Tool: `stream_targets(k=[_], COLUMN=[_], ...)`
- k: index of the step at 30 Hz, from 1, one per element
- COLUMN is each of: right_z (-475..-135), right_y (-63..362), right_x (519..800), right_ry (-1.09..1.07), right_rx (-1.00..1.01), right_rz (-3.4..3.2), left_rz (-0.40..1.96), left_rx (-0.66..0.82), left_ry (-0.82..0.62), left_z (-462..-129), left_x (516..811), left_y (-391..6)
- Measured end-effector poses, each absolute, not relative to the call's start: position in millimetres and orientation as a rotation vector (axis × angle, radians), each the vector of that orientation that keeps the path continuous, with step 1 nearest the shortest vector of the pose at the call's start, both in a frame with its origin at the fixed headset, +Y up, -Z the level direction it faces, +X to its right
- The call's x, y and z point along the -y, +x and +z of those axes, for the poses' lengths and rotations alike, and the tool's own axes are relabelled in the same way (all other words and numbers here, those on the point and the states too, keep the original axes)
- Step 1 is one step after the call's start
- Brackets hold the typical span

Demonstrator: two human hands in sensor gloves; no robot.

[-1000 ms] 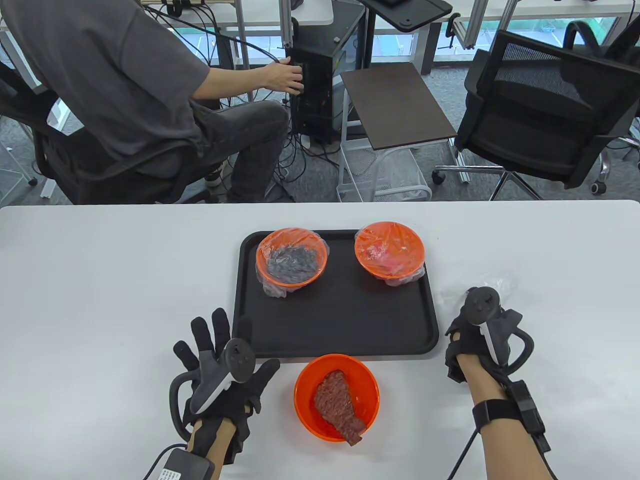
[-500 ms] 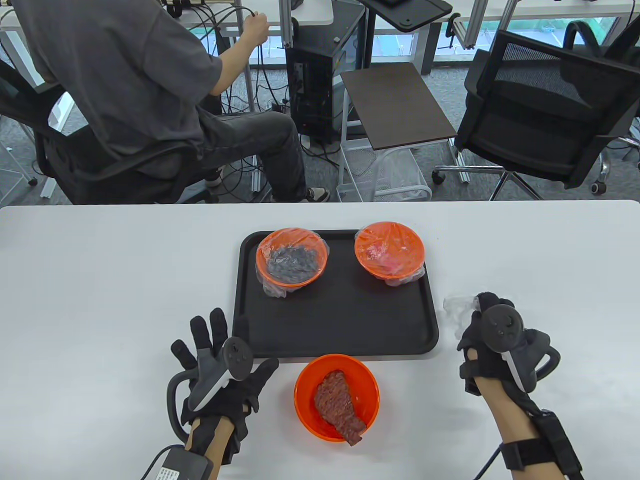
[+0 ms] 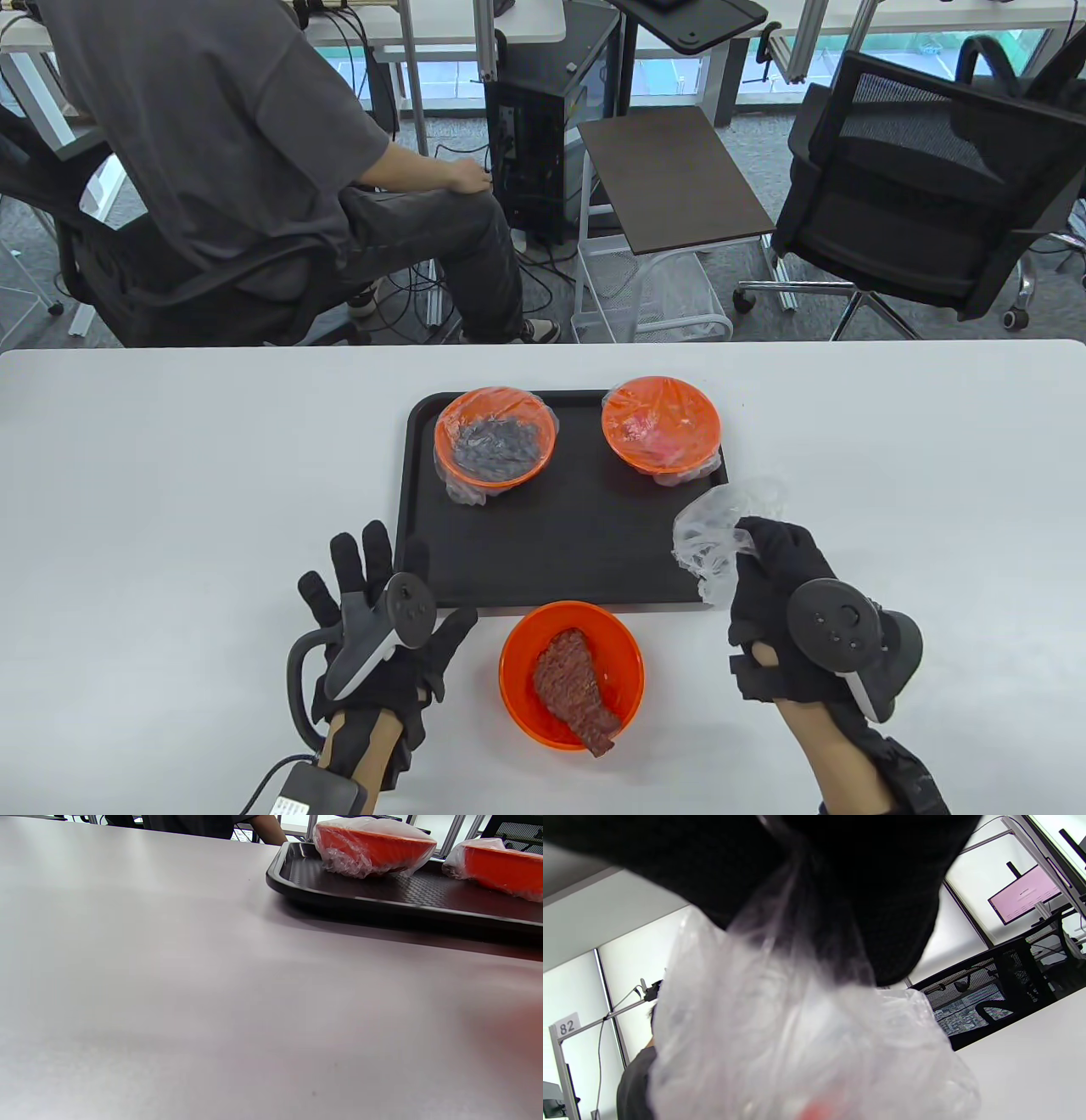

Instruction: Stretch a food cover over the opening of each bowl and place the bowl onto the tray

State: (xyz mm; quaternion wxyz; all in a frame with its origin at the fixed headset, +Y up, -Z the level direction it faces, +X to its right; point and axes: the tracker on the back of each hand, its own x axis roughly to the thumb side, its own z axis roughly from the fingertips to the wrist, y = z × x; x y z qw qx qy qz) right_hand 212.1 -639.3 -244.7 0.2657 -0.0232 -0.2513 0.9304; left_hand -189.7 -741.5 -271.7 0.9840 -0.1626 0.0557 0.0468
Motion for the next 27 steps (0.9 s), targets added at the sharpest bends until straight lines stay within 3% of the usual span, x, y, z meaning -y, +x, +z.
stream_targets(k=[3, 14, 22, 27], right_z=[-240, -228, -216, -209], right_y=[206, 163, 128, 100], right_x=[643, 654, 655, 666], right_ry=[-0.023, 0.247, 0.334, 0.475], right_rx=[0.712, 0.739, 0.666, 0.582], right_rz=[2.459, 2.306, 2.183, 2.188], left_rz=[0.135, 0.643, 1.014, 1.163], left_rx=[-0.058, 0.143, 0.319, 0.34], left_ry=[-0.296, -0.155, -0.247, -0.241], left_z=[-270, -263, -258, -257], left_x=[736, 709, 709, 712], left_y=[-186, -173, -148, -141])
